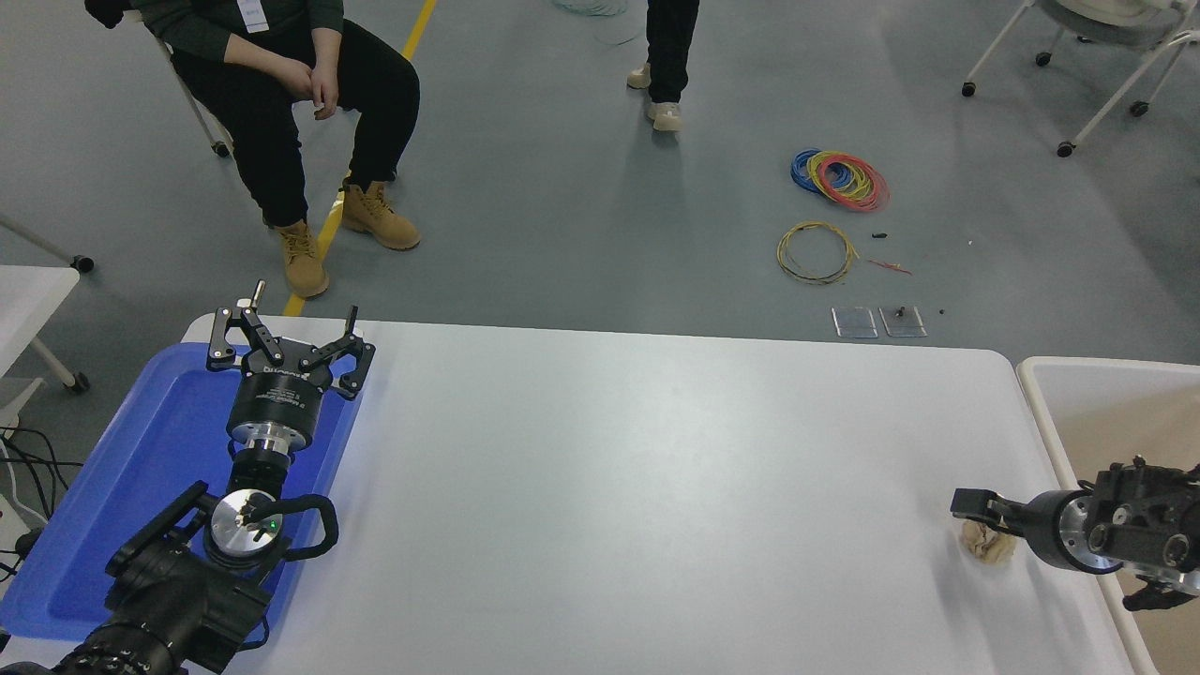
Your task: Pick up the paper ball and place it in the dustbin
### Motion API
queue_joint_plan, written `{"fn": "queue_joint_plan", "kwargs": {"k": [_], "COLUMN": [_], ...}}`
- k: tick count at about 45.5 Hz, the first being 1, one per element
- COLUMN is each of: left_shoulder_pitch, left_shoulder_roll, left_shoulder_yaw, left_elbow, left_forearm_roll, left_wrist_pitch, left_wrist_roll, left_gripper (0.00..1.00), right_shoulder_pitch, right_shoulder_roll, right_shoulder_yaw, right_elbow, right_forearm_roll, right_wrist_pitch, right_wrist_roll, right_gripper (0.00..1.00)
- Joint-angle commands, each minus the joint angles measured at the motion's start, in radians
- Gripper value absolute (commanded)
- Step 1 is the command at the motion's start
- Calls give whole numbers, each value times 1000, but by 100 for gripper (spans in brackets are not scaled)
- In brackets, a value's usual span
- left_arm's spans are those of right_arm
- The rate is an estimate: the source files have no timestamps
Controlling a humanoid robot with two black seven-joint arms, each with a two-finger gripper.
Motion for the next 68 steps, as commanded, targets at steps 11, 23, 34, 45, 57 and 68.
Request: {"fn": "queue_joint_plan", "kwargs": {"k": [11, 23, 34, 45, 57, 68], "left_shoulder_pitch": [0, 0, 0, 0, 0, 0], "left_shoulder_roll": [0, 0, 0, 0, 0, 0], "left_shoulder_yaw": [0, 0, 0, 0, 0, 0], "left_elbow": [0, 0, 0, 0, 0, 0], "left_forearm_roll": [0, 0, 0, 0, 0, 0], "left_wrist_pitch": [0, 0, 0, 0, -1, -1], "left_wrist_roll": [0, 0, 0, 0, 0, 0], "left_gripper": [100, 100, 100, 100, 100, 100], "right_shoulder_pitch": [-36, -53, -50, -7, 134, 425], "right_shoulder_roll": [17, 36, 33, -9, -122, -228], "right_shoulder_yaw": [2, -12, -18, -32, -125, -292], "right_elbow": [-4, -4, -6, 8, 169, 448], "right_forearm_roll": [2, -17, -25, -52, -80, -144], "right_wrist_pitch": [-32, -49, -69, -70, -57, -24], "right_wrist_roll": [9, 9, 21, 32, 47, 47], "right_gripper": [86, 22, 0, 0, 0, 0]}}
